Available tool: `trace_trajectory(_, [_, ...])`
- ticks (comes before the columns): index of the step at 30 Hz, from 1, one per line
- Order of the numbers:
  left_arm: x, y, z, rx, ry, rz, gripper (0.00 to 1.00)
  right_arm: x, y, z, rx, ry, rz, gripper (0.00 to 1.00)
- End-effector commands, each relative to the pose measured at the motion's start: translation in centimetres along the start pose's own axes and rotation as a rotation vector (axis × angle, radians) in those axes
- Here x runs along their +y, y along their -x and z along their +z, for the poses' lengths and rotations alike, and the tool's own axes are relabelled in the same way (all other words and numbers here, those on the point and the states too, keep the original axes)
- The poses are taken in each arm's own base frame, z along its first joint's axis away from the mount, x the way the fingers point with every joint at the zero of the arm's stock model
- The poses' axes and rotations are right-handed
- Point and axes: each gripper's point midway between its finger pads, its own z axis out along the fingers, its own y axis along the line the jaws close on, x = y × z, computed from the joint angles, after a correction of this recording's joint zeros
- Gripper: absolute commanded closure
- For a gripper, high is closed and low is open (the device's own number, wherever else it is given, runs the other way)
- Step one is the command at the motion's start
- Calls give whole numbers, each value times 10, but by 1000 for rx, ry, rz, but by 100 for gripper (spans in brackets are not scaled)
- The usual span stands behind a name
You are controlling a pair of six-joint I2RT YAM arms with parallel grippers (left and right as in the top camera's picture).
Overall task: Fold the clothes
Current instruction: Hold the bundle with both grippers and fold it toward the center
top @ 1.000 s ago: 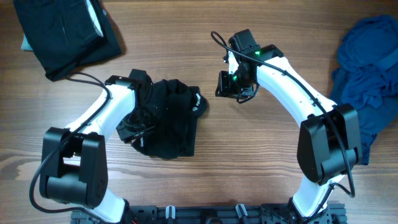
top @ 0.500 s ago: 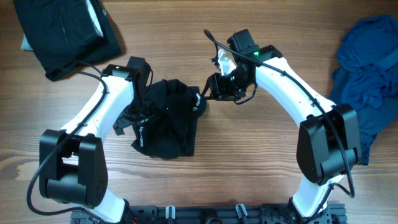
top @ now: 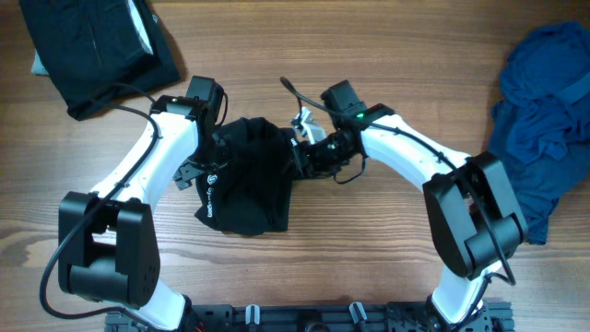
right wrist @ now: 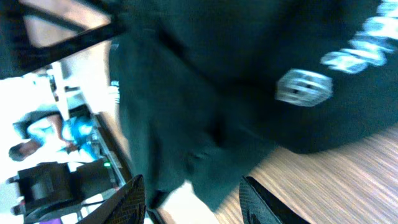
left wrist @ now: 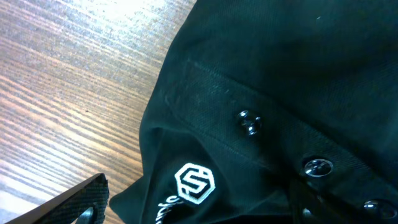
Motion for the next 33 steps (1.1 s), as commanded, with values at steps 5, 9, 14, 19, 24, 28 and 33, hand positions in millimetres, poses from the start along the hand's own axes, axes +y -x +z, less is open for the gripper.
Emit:
trace_trajectory(5, [-4,7,-6,-26,-26,-8,7,26,-3,12,13,50,14,50])
trace_trajectory(9, [-4,7,-6,-25,-26,-8,6,25,-1,19,1,7,25,50])
trace_trajectory(14, [-3,5,-7,-16,-25,-8,11,26,0,19,-2,9,31,50])
trace_trajectory(19, [-1,4,-14,-27,-32,-9,13,16,4,20,-29,-53,48,51])
trace_trajectory(24, [-5,10,-32,-88,-81,-12,12,-2,15,13,-81,-129,86,50])
trace_trajectory(28, [-9,13,-41,-121,-115,19,11,-10,20,8,-107,-157,100,48])
trace_trajectory(33, [-16,15,-41,-133,-132,29,9,-11,24,8,-126,-171,102,45])
